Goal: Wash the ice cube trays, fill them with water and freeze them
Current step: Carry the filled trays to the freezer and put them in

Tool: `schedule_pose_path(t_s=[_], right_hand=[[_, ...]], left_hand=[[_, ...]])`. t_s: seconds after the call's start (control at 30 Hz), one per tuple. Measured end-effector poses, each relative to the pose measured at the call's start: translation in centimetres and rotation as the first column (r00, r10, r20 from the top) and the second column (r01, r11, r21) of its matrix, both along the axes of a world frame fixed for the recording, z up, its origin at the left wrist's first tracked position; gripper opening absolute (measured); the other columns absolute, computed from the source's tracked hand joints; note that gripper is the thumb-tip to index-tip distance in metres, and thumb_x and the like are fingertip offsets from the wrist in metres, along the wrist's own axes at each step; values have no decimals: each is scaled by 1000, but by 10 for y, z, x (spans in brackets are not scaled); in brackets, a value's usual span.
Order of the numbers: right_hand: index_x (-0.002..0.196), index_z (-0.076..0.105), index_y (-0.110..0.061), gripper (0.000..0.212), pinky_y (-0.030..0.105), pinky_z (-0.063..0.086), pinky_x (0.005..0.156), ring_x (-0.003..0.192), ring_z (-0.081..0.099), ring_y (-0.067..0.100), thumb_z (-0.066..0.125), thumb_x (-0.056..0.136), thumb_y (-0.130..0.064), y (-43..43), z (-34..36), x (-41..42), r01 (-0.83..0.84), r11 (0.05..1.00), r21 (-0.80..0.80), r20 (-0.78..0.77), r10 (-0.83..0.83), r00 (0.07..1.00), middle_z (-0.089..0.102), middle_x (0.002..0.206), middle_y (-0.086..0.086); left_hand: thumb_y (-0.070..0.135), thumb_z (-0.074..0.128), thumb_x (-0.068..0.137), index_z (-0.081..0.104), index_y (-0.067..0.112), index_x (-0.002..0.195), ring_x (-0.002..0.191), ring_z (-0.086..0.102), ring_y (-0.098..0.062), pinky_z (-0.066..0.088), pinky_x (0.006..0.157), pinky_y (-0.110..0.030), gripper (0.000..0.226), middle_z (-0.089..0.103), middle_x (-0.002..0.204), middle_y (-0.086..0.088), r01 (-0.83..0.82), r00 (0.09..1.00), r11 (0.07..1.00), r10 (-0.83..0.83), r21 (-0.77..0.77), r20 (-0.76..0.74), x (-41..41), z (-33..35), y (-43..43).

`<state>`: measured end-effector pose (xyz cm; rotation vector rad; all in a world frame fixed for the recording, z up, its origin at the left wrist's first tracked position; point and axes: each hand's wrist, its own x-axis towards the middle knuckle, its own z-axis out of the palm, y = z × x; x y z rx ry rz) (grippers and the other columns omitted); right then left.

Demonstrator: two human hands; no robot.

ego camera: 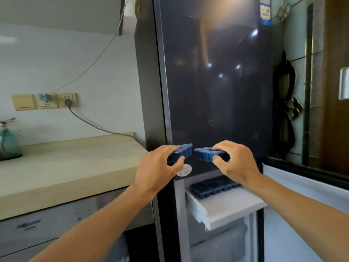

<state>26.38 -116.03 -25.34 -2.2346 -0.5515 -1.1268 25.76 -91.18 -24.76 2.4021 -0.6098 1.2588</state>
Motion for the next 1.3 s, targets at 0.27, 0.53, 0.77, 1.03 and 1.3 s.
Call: schedule_pose_path(t_s=[0.27, 0.53, 0.77, 1.03, 1.3], right_hand=[[106, 73, -23, 50, 24, 38, 67, 82, 57, 14, 47, 73, -51, -85, -67, 21, 244, 964, -108, -231, -263, 937, 67, 98, -10], [105, 70, -32, 44, 18, 38, 59, 77, 59, 11, 44, 76, -54, -150, -122, 75, 260, 942, -210, -406, -327, 854, 66, 97, -11], [94, 66, -30, 34, 33, 51, 66, 77, 58, 13, 44, 76, -49, -178, -155, 140, 168, 949, -266, -539, -291, 790, 63, 93, -8], [114, 65, -26, 37, 37, 51, 90, 107, 61, 21, 51, 87, -48, -197, -177, 201, 108, 911, -397, -563, -335, 755, 67, 120, -4], [124, 64, -16, 38, 37, 48, 99, 120, 57, 28, 60, 91, -34, -212, -190, 230, 21, 880, -474, -633, -357, 687, 64, 131, 6]], left_hand=[[61, 50, 90, 69, 32, 112, 81, 66, -8, 59, 68, -35, 41, 72, 99, 14, 90, 993, 978, -74, 186, -92, 14, -54, -71], [68, 41, 93, 62, 33, 108, 81, 65, -14, 55, 72, -37, 44, 68, 98, 12, 116, 965, 926, -20, 360, -261, 79, -107, -134], [68, 39, 96, 60, 31, 111, 87, 67, -22, 46, 67, -35, 45, 68, 107, 8, 135, 935, 847, 62, 514, -348, 148, -147, -185], [66, 30, 99, 54, 21, 122, 89, 68, -27, 33, 63, -35, 56, 64, 117, 0, 106, 928, 710, 180, 696, -325, 210, -179, -227], [59, 38, 101, 56, 18, 119, 97, 65, -30, 36, 66, -36, 49, 60, 119, -3, 136, 904, 712, 195, 689, -380, 228, -187, -253]])
